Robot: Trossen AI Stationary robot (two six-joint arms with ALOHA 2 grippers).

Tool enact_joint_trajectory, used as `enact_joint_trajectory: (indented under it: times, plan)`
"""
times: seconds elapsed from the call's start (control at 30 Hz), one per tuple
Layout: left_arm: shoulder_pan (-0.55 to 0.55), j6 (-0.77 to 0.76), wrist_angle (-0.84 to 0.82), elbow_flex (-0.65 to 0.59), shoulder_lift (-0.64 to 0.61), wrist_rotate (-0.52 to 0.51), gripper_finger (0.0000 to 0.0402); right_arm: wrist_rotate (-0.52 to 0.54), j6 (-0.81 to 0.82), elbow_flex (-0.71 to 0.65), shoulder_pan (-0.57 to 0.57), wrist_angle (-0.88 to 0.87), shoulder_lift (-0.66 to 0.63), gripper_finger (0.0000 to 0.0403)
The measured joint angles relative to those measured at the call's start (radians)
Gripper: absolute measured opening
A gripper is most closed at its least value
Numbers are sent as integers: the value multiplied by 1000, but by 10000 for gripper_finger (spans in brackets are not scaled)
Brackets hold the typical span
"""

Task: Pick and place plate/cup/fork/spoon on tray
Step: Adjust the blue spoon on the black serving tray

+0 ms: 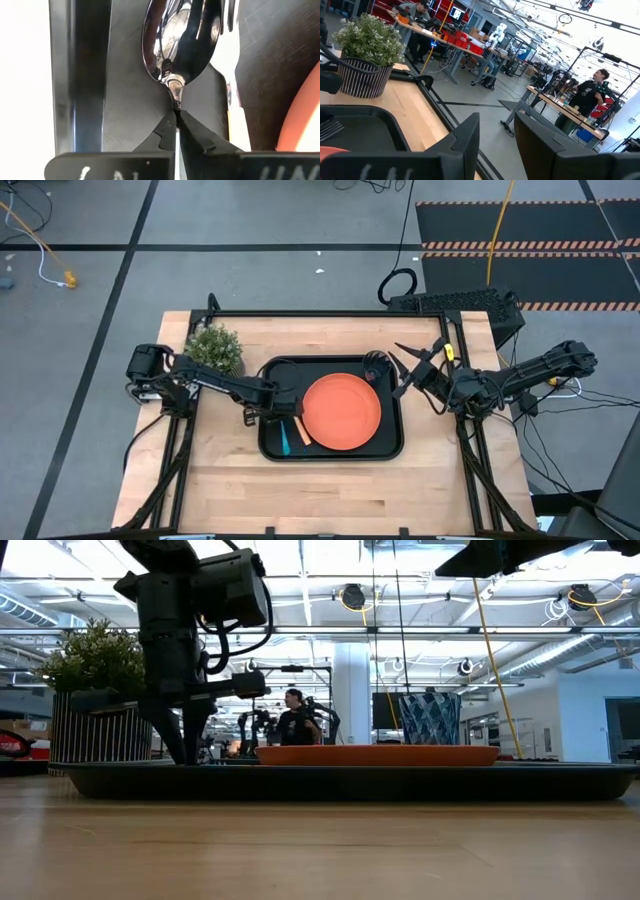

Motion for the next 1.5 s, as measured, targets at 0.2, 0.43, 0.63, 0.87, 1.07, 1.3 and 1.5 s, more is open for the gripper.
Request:
enact_joint_trajectory:
  times: [0.2, 0.43, 0.63, 0.87, 1.07, 1.3, 1.5]
  plan:
    - [19, 44, -1, 0, 0, 0, 8, 0, 0, 0, 0, 0, 0, 114]
    - [35, 126, -7, 0, 0, 8, 11, 0, 0, 0, 0, -25, 0, 114]
    - [37, 164, -44, 1, -1, 8, 6, 0, 0, 0, 0, -46, 0, 114]
    - [48, 171, -85, 1, -1, 7, 16, 2, 26, 0, 0, -60, 0, 114]
    - [63, 192, -85, 1, -1, 5, 18, 2, 27, 0, 0, -60, 0, 114]
    - [74, 235, -84, 0, -1, 0, 18, 4, 26, 0, 0, -60, 0, 114]
    - [78, 276, -83, 0, 0, -5, 18, 4, 27, 0, 0, -60, 0, 114]
